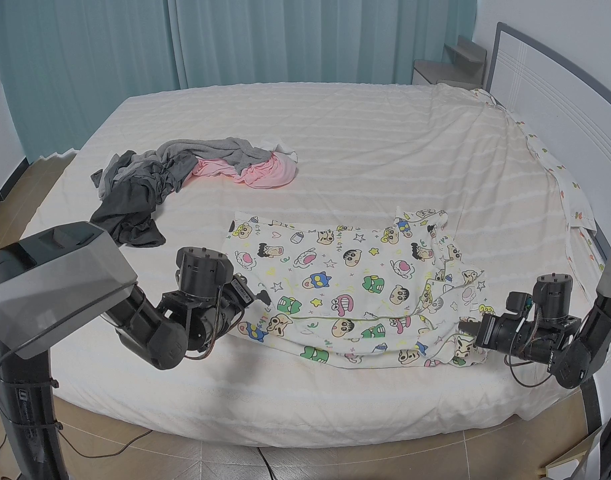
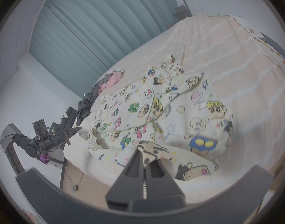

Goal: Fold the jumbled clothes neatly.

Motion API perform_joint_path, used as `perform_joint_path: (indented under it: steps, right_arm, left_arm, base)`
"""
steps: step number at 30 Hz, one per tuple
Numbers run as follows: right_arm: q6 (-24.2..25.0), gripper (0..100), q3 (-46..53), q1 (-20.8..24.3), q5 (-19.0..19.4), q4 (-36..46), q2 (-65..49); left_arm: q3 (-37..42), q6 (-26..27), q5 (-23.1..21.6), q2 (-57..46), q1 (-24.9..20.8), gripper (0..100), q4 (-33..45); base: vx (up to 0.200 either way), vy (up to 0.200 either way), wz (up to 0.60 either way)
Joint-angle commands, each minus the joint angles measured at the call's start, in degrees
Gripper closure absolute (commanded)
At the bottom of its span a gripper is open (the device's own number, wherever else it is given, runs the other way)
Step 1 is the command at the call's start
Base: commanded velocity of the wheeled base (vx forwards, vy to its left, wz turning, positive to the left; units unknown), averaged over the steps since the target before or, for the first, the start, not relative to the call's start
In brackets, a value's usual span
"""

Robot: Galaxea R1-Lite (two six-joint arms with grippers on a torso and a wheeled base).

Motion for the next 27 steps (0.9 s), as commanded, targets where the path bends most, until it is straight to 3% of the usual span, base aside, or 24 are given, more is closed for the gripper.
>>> perform_joint_path:
  steps: [1, 7, 27]
  right_arm:
    - [-0.02, 100, -6.26, -1.77, -0.18, -0.04, 6.44]
    - [0.95, 100, -12.77, -2.47, -1.24, -0.39, 11.27]
    - [3.15, 100, -19.1, -4.76, -1.24, -0.48, 14.52]
  left_arm:
    - [-6.57, 0.0, 0.01, 4.68, 0.98, 100, 1.95]
    - [-11.76, -0.18, 0.01, 8.37, 1.85, 100, 3.1]
    - [-12.46, -2.11, -0.08, 9.95, 3.52, 100, 2.66]
  base:
    - [0.0, 0.0, 0.0]
    - [0.0, 0.0, 0.0]
    - [0.0, 0.0, 0.0]
